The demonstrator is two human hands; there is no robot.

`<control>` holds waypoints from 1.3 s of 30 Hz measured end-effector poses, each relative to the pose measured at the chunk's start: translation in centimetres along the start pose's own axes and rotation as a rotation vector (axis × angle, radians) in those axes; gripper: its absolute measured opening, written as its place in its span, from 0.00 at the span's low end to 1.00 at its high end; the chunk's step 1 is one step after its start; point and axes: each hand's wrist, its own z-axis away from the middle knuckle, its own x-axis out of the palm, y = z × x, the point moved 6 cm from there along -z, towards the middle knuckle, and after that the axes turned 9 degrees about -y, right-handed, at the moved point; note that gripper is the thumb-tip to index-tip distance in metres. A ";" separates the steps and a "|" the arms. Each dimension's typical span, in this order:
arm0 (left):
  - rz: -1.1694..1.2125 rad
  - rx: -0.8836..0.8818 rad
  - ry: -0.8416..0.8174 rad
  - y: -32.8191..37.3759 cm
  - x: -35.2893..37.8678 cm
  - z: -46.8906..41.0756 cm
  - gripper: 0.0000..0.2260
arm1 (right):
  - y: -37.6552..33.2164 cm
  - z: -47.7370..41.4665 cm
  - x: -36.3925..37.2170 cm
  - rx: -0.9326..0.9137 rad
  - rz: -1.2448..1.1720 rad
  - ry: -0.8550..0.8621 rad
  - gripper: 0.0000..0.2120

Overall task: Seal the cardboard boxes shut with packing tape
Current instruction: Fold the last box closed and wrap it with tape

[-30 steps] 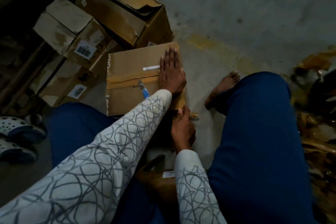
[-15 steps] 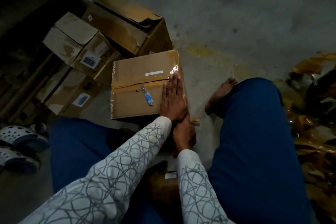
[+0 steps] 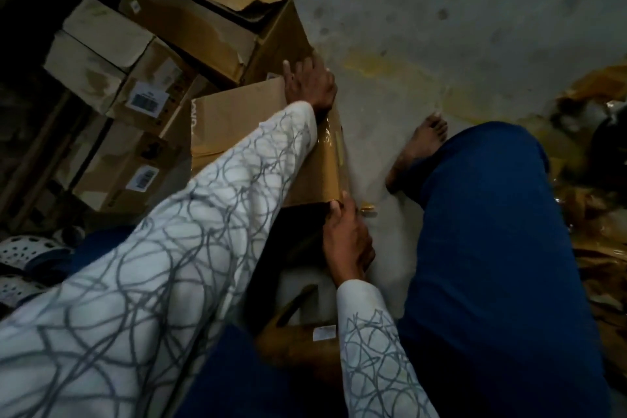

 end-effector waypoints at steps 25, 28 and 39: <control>0.883 -0.317 0.384 -7.0 3.4 27.3 0.10 | 0.8 4.1 -0.2 0.063 0.007 0.082 0.40; 1.005 -0.509 0.272 -10.4 4.4 25.2 0.20 | 1.9 5.8 -0.6 0.096 0.010 0.109 0.39; 1.029 -0.621 0.125 -12.0 4.3 23.9 0.20 | 2.1 6.0 -2.4 0.082 -0.097 0.049 0.23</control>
